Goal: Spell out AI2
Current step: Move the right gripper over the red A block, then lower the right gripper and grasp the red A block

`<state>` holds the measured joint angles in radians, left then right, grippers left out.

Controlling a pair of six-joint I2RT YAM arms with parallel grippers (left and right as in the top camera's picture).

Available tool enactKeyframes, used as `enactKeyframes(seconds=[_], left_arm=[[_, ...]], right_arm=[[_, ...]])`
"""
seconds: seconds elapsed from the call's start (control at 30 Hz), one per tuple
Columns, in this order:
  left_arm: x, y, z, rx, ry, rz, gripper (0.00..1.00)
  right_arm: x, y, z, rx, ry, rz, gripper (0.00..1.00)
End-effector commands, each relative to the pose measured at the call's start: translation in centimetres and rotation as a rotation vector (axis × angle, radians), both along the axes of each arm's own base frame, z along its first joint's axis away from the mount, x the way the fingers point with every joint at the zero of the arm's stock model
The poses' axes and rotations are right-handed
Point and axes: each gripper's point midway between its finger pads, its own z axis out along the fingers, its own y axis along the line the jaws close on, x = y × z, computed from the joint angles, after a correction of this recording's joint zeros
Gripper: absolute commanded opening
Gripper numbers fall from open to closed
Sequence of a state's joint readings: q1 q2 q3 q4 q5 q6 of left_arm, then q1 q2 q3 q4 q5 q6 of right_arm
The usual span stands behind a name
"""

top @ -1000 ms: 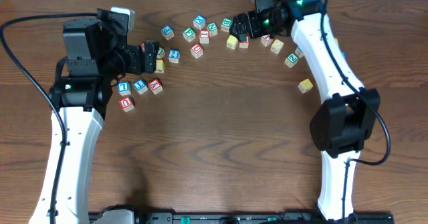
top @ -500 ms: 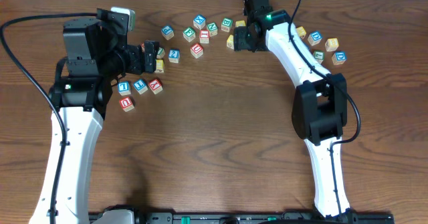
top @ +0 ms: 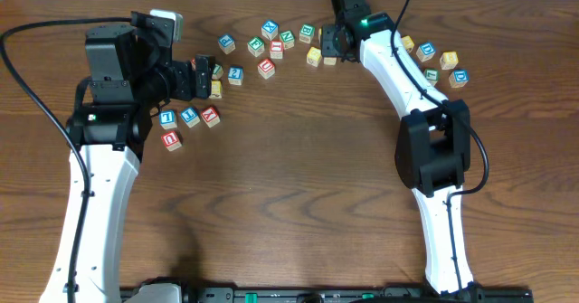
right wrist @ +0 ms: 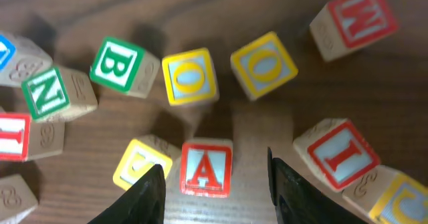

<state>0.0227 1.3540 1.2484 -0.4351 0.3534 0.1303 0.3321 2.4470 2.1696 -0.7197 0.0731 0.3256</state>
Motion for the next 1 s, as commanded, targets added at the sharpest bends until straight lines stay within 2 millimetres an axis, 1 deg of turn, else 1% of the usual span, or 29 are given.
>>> enactKeyframes(seconds=[0.0, 0.1, 0.23, 0.37, 0.47, 0.67, 0.97], left_arm=[[0.2, 0.0, 1.2, -0.007, -0.026, 0.004, 0.98], [0.2, 0.0, 1.2, -0.007, -0.026, 0.004, 0.98], [0.2, 0.0, 1.2, -0.007, -0.026, 0.004, 0.98], [0.2, 0.0, 1.2, -0.007, -0.026, 0.004, 0.98], [0.2, 0.0, 1.2, -0.007, -0.026, 0.004, 0.98], [0.2, 0.0, 1.2, -0.007, -0.026, 0.004, 0.98], [0.2, 0.0, 1.2, -0.007, -0.026, 0.004, 0.97]], right_arm=[[0.1, 0.1, 0.2, -0.023, -0.022, -0.005, 0.46], [0.3, 0.2, 0.0, -0.002, -0.027, -0.028, 0.47], [0.6, 0.5, 0.1, 0.019, -0.044, -0.033, 0.46], [0.6, 0.7, 0.1, 0.019, -0.045, -0.030, 0.46], [0.4, 0.6, -0.3, 0.020, -0.036, -0.036, 0.46], [0.2, 0.6, -1.7, 0.019, -0.033, -0.035, 0.46], [0.5, 0.8, -2.6, 0.028, -0.056, -0.034, 0.48]])
